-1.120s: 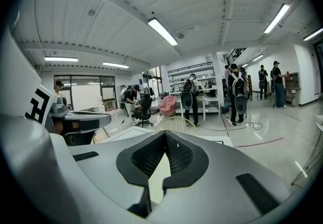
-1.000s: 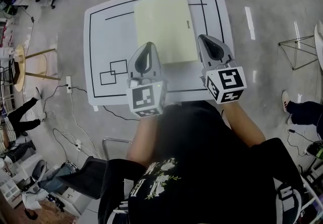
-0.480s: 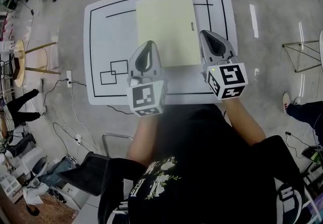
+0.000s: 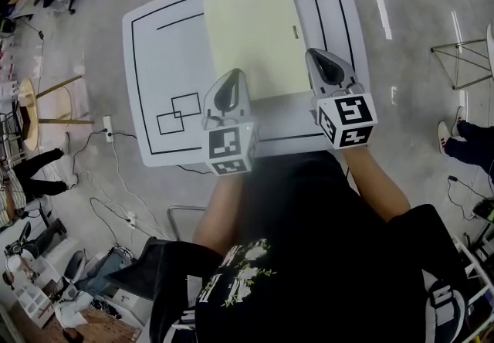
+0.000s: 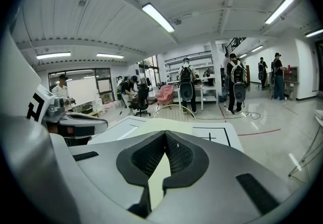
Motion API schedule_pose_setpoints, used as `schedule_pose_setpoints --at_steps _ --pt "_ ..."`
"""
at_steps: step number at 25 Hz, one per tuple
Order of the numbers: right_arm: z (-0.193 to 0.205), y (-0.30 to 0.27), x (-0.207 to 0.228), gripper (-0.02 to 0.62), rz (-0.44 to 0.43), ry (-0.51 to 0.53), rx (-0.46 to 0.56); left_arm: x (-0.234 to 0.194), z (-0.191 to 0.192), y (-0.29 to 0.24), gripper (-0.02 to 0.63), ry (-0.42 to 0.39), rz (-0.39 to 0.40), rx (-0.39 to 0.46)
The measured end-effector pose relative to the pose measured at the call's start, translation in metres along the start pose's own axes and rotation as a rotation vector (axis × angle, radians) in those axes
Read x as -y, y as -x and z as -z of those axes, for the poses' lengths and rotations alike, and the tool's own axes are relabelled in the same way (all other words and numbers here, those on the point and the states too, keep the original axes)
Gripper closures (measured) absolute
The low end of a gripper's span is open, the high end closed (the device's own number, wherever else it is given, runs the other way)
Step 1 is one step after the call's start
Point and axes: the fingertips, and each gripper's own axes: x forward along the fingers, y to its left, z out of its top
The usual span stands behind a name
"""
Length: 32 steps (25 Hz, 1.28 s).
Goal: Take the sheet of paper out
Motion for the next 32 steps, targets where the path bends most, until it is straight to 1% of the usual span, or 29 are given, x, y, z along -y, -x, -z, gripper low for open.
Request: schedule_pose_setpoints --at_steps 3,8,11,15,17,19,20,26,32 --pt "0.014 0.000 -0.004 0.595 -0.003 -0.021 -0.039 0.002 0.016 -0.001 0.606 -0.008 0.022 -0.037" --pt "0.034 0.003 -0.015 0.594 -0.009 -0.042 -0.078 0.003 0.045 -0.001 0.606 0.006 0.046 -0.100" --pt "0.046 0.004 -0.016 0.594 -0.002 -0.069 -0.099 0.001 0.057 -0.001 0.606 0.013 0.054 -0.135" --pt "0.066 0.005 -0.020 0.592 -0.027 -0.100 -0.153 -0.001 0.072 -0.003 0.606 0.019 0.051 -0.171" --pt "0.078 0.007 -0.019 0.569 -0.026 -0.107 -0.190 -0.001 0.079 -0.004 0.606 0.016 0.052 -0.189" --pt "0.091 0.007 -0.017 0.477 -0.023 -0.130 -0.234 -0.003 0.084 -0.004 0.606 0.012 0.051 -0.203" --pt "0.097 0.007 -0.016 0.462 -0.022 -0.146 -0.253 -0.004 0.087 -0.004 0.606 0.012 0.050 -0.209" --pt "0.118 0.006 -0.011 0.454 -0.010 -0.198 -0.304 -0.011 0.105 -0.002 0.606 0.013 0.031 -0.243" --pt "0.131 0.005 -0.010 0.454 -0.001 -0.241 -0.329 -0.013 0.116 -0.005 0.606 0.008 0.026 -0.260"
